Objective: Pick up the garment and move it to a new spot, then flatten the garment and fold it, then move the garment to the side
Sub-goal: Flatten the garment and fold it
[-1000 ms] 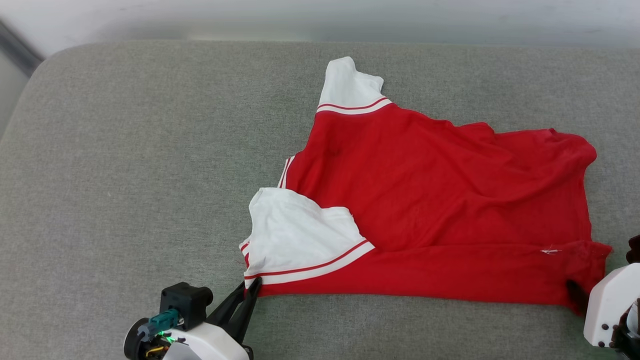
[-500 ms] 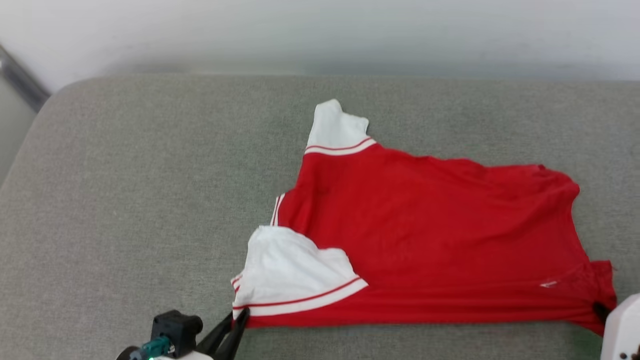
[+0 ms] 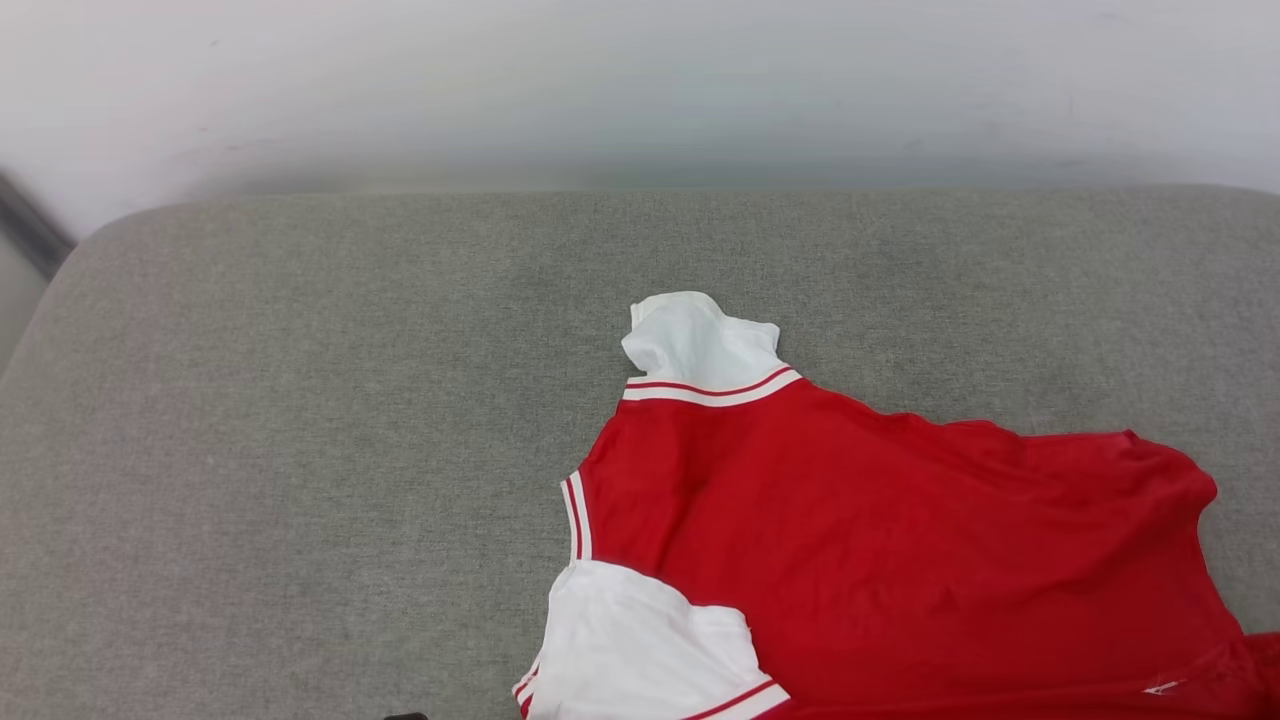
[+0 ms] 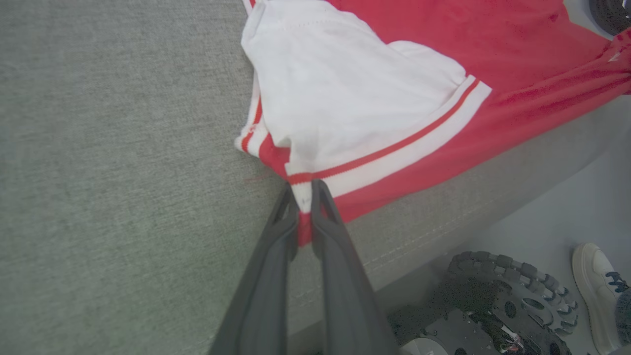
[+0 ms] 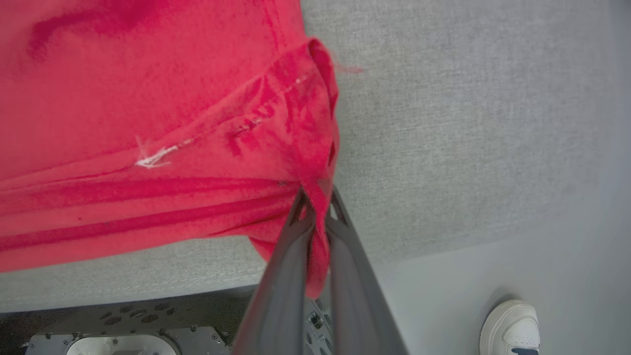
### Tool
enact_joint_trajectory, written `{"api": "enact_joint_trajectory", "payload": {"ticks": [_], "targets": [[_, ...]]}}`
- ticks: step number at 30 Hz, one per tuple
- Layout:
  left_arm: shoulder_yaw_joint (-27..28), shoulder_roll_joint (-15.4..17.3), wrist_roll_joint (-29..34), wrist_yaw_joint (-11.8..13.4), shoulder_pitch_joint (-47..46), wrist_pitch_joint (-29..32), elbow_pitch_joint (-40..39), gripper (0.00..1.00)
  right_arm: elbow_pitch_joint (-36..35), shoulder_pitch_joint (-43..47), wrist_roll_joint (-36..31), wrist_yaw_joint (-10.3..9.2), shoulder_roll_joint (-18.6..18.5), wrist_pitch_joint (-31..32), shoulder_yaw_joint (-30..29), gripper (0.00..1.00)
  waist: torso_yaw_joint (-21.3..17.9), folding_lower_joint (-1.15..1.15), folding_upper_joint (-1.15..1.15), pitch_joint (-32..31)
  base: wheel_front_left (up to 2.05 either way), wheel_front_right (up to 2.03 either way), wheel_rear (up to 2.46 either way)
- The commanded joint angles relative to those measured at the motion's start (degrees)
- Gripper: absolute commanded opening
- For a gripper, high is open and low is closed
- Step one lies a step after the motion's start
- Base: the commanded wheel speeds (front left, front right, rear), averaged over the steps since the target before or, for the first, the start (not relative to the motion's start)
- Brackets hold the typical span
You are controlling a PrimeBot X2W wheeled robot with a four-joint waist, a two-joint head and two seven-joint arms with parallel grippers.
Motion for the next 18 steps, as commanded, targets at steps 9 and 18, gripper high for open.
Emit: {"api": "enact_joint_trajectory", "payload": {"ticks": [9, 18], "targets": [[-1.28, 0.26, -0.29, -0.93, 0.87, 0.67, 2.29, 0.00, 4.38, 0.63, -0.26, -0.11, 0.26, -3.48, 2.28, 0.00, 0.19, 0.00, 0.00, -0.11, 0.00, 0.00, 0.00], [-0.01, 0.68, -0.53, -1.83, -0.34, -3.07, 5.91, 1.00, 7.53, -2.05, 1.43, -0.09, -1.26, -8.09, 4.60, 1.00, -0.35, 0.00, 0.00, -1.07, 0.00, 0.00, 0.00]]}}
